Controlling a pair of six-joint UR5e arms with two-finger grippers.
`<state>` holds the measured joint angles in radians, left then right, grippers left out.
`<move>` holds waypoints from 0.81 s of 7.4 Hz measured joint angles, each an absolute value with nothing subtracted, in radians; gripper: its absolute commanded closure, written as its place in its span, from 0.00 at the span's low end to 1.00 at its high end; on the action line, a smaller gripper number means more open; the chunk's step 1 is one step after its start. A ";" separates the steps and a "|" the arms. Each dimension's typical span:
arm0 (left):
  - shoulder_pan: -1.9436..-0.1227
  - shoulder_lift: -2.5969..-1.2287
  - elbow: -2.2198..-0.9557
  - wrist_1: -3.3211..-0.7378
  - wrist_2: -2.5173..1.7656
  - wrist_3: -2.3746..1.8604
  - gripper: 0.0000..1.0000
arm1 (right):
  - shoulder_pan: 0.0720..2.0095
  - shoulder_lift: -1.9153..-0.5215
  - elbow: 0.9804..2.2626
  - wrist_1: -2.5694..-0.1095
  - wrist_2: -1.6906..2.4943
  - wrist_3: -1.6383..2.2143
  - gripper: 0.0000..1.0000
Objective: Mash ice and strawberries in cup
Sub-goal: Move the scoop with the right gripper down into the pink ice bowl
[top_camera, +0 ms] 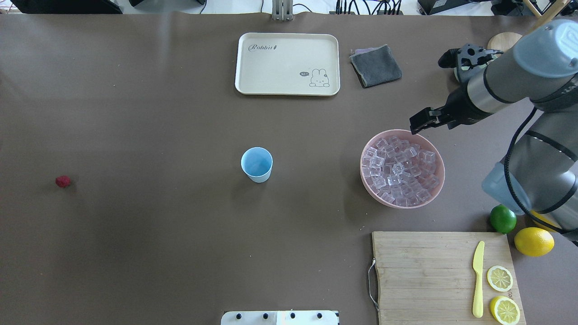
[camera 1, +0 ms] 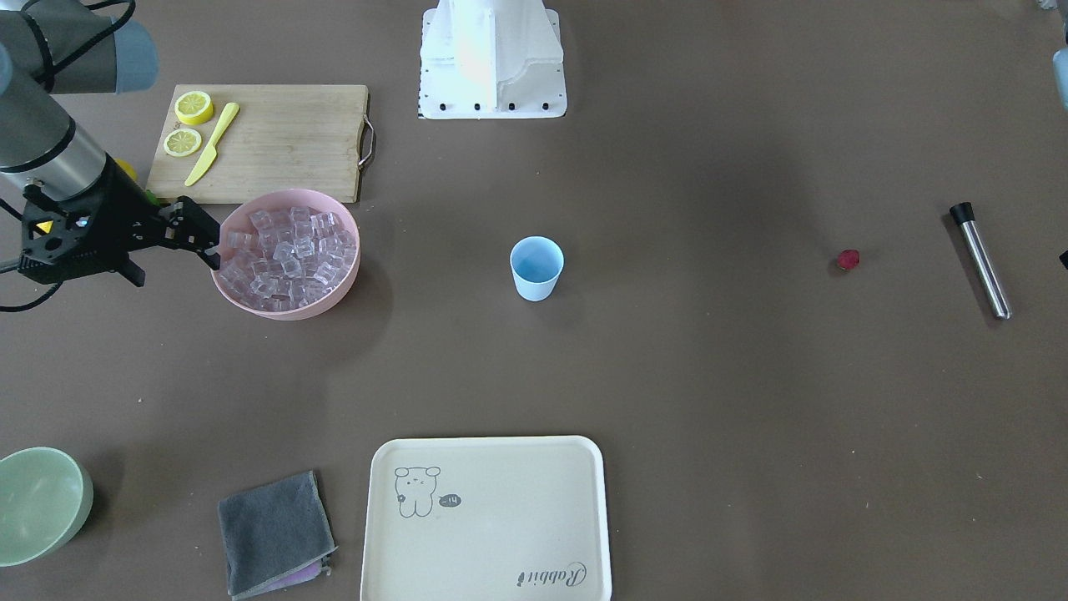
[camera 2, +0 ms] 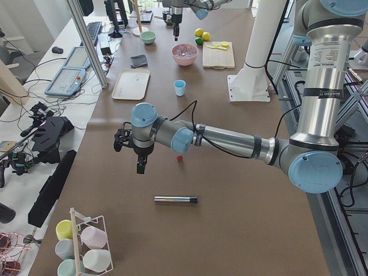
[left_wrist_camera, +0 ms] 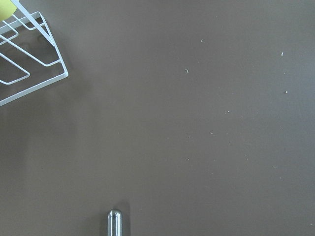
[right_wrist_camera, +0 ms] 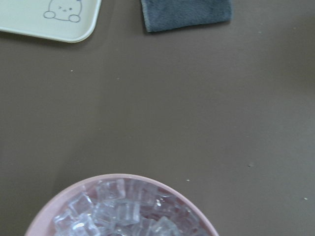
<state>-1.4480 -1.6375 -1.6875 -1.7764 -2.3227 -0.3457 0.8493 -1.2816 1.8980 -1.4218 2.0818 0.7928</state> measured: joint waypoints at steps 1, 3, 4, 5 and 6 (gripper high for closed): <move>-1.448 -1.638 -1.691 -1.776 -2.323 -0.347 0.01 | 0.804 -1.233 1.899 -1.461 2.041 0.804 0.00; -1.448 -1.641 -1.692 -1.776 -2.324 -0.348 0.01 | 0.749 -1.199 1.911 -1.528 1.987 0.811 0.01; -1.448 -1.641 -1.692 -1.777 -2.324 -0.349 0.01 | 0.732 -1.212 1.913 -1.538 1.979 0.811 0.05; -1.449 -1.641 -1.692 -1.777 -2.324 -0.349 0.01 | 0.718 -1.227 1.915 -1.543 1.979 0.813 0.33; -1.450 -1.640 -1.694 -1.778 -2.324 -0.350 0.01 | 0.699 -1.234 1.915 -1.547 1.977 0.824 0.43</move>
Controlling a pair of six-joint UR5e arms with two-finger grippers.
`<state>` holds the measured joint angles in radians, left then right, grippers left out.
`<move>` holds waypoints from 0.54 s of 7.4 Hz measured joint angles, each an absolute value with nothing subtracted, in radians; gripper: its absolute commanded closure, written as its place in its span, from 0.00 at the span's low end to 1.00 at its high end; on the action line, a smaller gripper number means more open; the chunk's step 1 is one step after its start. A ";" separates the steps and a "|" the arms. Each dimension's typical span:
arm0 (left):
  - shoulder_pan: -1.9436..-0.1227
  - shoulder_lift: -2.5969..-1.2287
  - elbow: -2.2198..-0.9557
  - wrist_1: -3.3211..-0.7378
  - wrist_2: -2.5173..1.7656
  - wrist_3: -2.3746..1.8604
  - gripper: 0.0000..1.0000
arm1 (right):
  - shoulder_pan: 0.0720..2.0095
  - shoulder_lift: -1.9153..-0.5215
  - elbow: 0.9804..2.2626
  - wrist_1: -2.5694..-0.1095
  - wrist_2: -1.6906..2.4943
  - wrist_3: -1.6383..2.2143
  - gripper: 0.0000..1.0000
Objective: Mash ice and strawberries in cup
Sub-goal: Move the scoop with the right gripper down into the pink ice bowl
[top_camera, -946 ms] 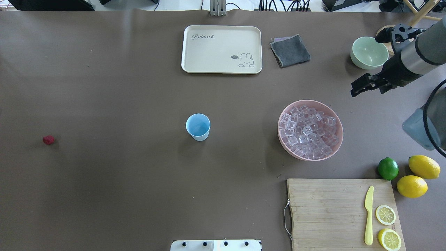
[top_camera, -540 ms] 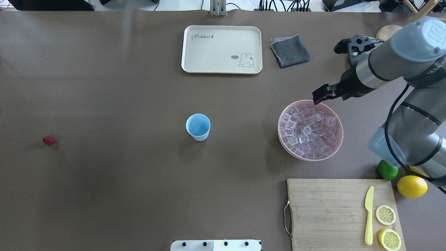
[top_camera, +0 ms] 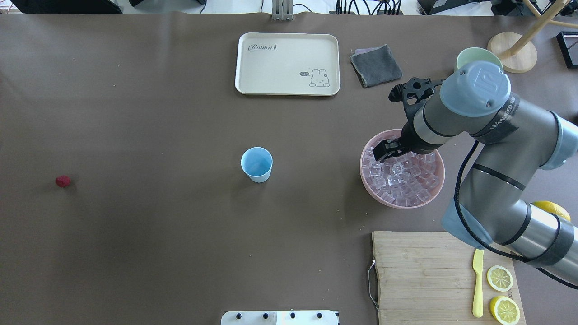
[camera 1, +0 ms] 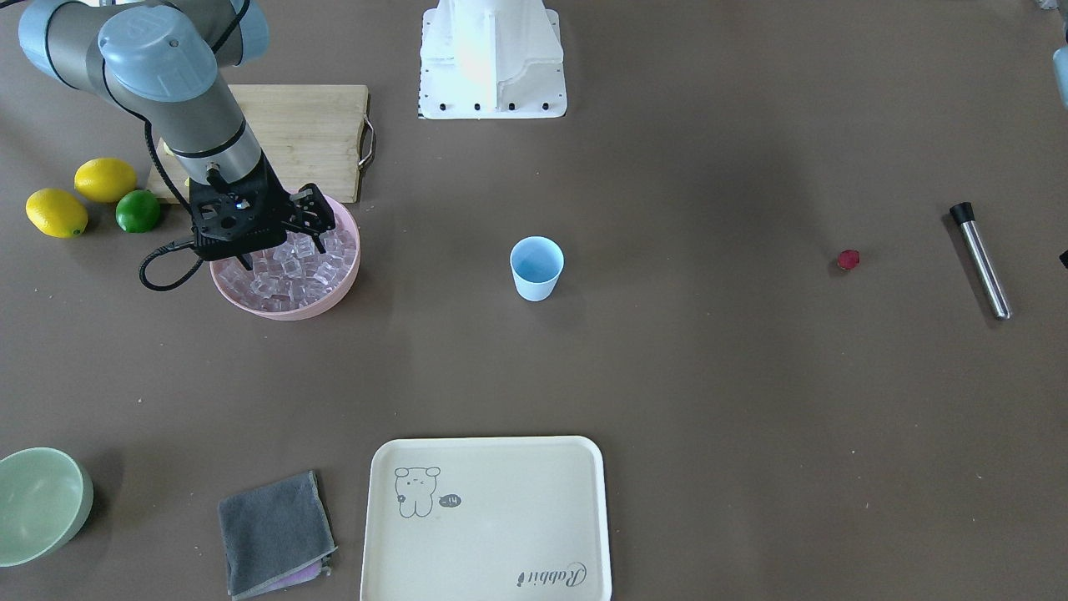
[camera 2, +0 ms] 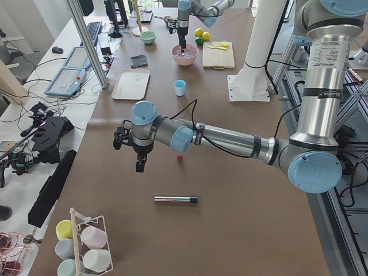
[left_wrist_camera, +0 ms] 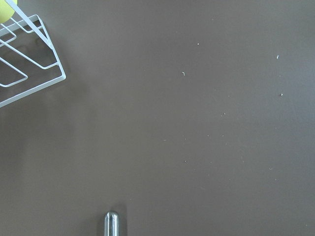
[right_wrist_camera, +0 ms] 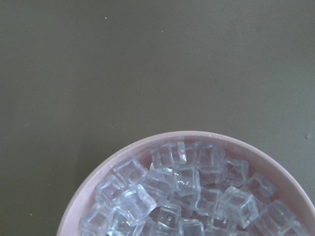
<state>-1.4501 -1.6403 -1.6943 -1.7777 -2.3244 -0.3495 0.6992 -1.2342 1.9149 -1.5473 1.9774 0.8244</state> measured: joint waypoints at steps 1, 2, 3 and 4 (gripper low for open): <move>-1.451 -1.638 -1.697 -1.778 -2.325 -0.350 0.01 | 0.686 -1.237 1.914 -1.549 1.978 0.844 0.54; -1.453 -1.638 -1.699 -1.778 -2.324 -0.349 0.01 | 0.677 -1.238 1.914 -1.555 1.978 0.859 0.52; -1.454 -1.637 -1.700 -1.778 -2.324 -0.349 0.01 | 0.669 -1.238 1.915 -1.568 1.977 0.866 0.51; -1.455 -1.637 -1.701 -1.778 -2.324 -0.349 0.01 | 0.664 -1.238 1.918 -1.585 1.979 0.870 0.50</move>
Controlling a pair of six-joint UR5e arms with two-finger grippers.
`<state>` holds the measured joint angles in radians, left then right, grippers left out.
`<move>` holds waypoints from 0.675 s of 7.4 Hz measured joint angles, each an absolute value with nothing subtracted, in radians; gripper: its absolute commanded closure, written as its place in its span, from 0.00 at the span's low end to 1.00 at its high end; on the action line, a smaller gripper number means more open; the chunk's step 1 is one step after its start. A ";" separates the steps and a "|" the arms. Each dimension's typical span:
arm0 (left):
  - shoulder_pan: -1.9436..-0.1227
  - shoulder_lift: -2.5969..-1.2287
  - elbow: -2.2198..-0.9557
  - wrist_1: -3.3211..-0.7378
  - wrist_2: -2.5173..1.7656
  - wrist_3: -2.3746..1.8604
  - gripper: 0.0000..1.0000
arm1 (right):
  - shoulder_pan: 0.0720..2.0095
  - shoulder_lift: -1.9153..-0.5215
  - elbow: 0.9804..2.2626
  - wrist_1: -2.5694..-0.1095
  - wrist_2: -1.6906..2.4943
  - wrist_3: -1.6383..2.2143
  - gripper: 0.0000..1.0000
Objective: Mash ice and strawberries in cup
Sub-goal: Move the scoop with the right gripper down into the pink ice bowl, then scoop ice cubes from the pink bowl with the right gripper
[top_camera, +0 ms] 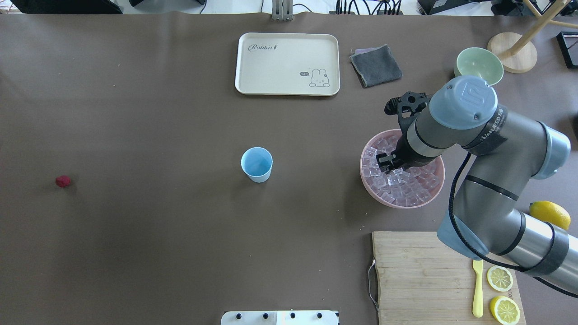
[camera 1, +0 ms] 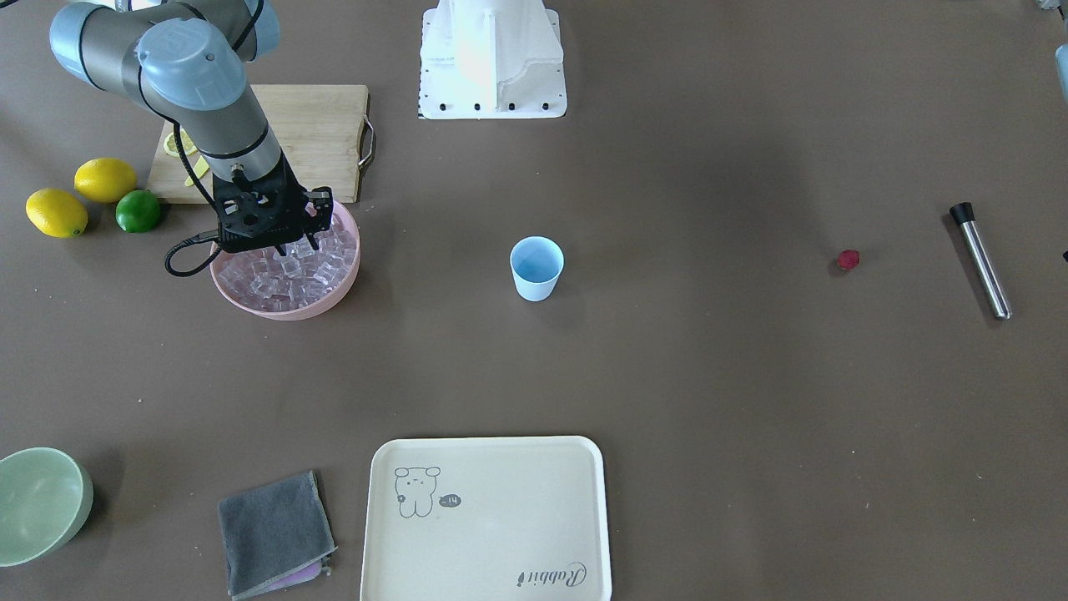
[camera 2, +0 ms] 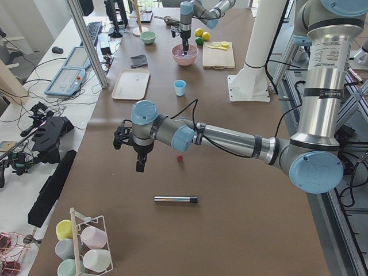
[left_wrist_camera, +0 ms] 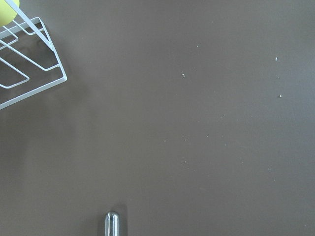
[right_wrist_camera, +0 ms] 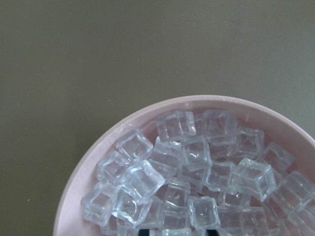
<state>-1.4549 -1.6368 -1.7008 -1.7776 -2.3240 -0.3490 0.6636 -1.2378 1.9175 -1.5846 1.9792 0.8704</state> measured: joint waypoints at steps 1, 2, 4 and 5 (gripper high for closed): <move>-1.456 -1.637 -1.701 -1.777 -2.324 -0.349 0.01 | 0.659 -1.238 1.918 -1.600 1.981 0.876 0.49; -1.457 -1.636 -1.702 -1.777 -2.324 -0.349 0.01 | 0.652 -1.237 1.918 -1.618 1.980 0.884 0.48; -1.457 -1.633 -1.707 -1.778 -2.324 -0.349 0.01 | 0.632 -1.237 1.913 -1.634 1.975 0.897 0.49; -1.457 -1.631 -1.710 -1.778 -2.324 -0.349 0.01 | 0.625 -1.236 1.911 -1.636 1.973 0.902 0.51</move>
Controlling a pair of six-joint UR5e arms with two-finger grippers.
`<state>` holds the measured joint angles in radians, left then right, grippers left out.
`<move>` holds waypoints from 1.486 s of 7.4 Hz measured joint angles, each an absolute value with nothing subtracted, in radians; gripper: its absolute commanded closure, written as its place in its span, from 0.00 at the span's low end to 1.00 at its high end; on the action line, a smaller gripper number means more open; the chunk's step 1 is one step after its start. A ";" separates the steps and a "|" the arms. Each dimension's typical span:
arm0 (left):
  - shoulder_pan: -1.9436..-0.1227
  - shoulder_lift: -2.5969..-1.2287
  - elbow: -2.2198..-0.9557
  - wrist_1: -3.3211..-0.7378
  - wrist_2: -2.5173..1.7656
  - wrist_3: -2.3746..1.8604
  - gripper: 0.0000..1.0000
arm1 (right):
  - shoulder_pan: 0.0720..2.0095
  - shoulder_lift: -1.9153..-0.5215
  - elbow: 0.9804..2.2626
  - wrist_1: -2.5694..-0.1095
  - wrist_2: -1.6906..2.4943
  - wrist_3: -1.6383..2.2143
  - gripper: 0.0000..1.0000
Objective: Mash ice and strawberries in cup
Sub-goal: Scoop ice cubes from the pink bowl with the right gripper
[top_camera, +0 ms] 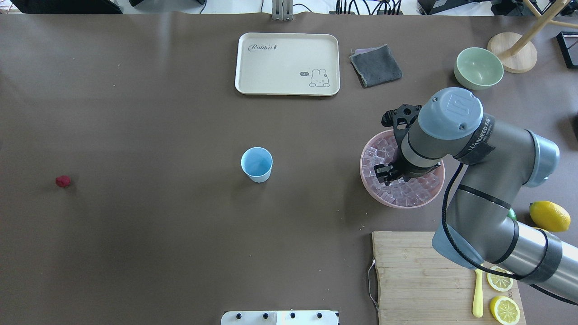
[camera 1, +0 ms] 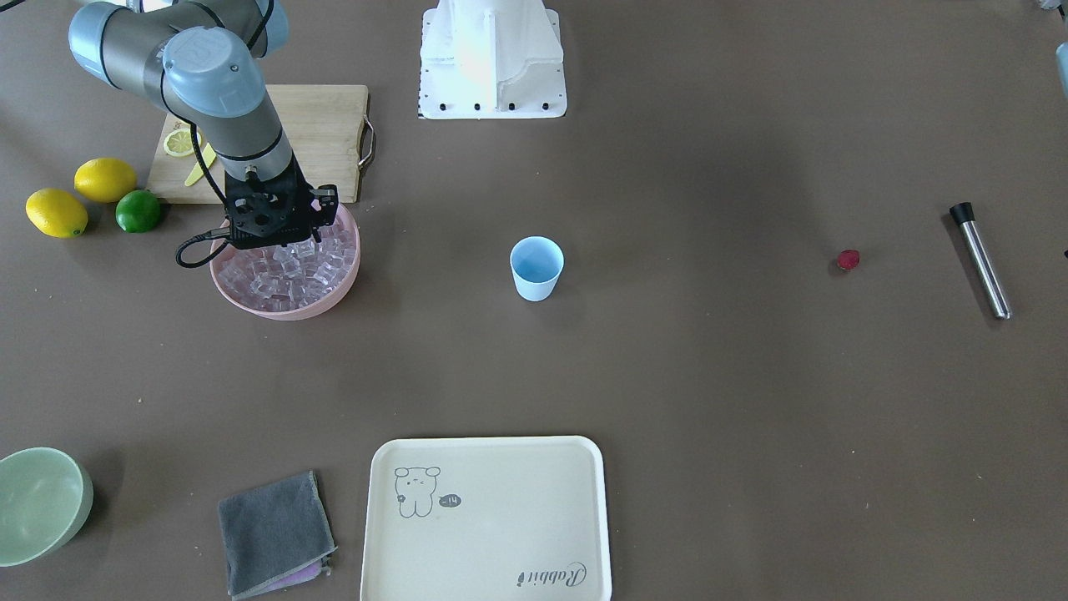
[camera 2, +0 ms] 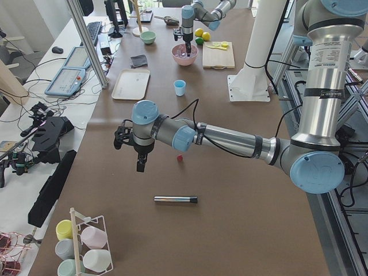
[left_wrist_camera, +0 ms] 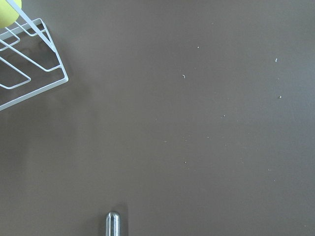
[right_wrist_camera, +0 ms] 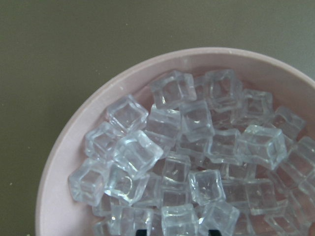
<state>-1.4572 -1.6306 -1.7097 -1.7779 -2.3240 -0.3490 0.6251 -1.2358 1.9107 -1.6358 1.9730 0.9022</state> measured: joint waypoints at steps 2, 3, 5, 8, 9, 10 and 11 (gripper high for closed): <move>-1.459 -1.629 -1.712 -1.777 -2.324 -0.348 0.01 | 0.611 -1.234 1.905 -1.637 1.968 0.906 0.53; -1.460 -1.629 -1.715 -1.777 -2.324 -0.348 0.01 | 0.605 -1.234 1.902 -1.637 1.965 0.906 0.54; -1.461 -1.622 -1.720 -1.777 -2.325 -0.348 0.01 | 0.606 -1.234 1.898 -1.637 1.964 0.904 0.62; -1.462 -1.598 -1.739 -1.780 -2.325 -0.347 0.01 | 0.626 -1.235 1.896 -1.636 1.965 0.890 0.65; -1.462 -1.592 -1.745 -1.781 -2.326 -0.347 0.01 | 0.628 -1.234 1.894 -1.635 1.965 0.885 0.69; -1.462 -1.587 -1.749 -1.781 -2.325 -0.347 0.01 | 0.626 -1.233 1.891 -1.634 1.964 0.883 0.74; -1.462 -1.586 -1.749 -1.781 -2.325 -0.347 0.01 | 0.622 -1.231 1.891 -1.632 1.963 0.883 0.75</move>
